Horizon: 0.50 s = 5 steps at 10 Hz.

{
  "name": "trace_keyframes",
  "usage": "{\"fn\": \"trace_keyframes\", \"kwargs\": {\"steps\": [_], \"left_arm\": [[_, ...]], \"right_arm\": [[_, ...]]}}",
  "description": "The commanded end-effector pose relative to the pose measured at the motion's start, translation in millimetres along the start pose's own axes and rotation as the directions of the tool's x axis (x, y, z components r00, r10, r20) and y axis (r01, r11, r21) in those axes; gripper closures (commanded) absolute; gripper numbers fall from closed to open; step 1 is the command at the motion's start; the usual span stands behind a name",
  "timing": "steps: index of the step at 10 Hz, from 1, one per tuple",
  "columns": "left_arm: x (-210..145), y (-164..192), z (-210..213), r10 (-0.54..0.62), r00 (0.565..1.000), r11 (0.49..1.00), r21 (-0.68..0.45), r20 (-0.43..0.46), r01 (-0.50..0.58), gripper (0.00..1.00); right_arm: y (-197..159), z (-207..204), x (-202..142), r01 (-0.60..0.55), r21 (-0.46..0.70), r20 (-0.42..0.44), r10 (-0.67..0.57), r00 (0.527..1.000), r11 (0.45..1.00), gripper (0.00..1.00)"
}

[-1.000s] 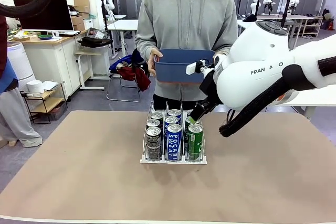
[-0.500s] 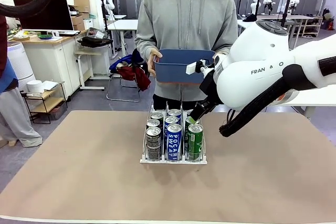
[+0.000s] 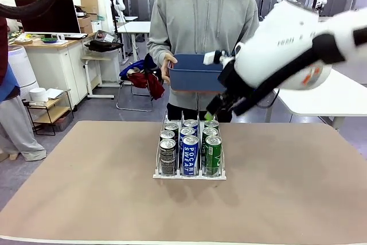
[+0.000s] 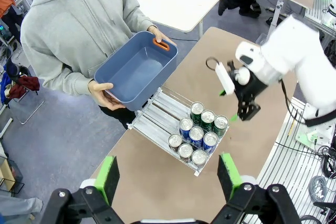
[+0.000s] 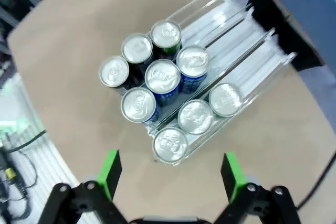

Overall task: Fill the beverage cans into the dispenser.
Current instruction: Place the picked Sprite in the line of the Automatic Can Dispenser with the same cans.

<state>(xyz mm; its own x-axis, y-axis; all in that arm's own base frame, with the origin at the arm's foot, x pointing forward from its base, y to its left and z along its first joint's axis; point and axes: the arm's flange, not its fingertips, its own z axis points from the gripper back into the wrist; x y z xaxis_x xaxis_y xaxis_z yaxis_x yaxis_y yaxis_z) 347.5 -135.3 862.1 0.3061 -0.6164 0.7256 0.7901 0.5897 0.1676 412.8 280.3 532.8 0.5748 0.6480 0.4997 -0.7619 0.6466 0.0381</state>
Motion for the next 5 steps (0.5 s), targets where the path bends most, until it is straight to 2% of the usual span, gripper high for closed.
{"fn": "trace_keyframes", "kwargs": {"steps": [1,3,5], "left_arm": [[-4,-1,1,0.002,1.0,1.0,-0.01,0.004,-0.002,0.0],[-4,-1,1,0.002,1.0,1.0,-0.01,0.004,-0.002,0.0],[-4,-1,1,0.002,1.0,1.0,-0.01,0.004,-0.002,0.0]], "right_arm": [[-24,45,27,-0.003,0.076,-0.02,0.004,1.0,0.997,0.0],[-66,98,71,-0.015,0.132,-0.01,0.017,1.0,0.991,0.0],[-77,157,86,-0.031,0.142,-0.002,0.031,1.0,0.989,0.0]]}}
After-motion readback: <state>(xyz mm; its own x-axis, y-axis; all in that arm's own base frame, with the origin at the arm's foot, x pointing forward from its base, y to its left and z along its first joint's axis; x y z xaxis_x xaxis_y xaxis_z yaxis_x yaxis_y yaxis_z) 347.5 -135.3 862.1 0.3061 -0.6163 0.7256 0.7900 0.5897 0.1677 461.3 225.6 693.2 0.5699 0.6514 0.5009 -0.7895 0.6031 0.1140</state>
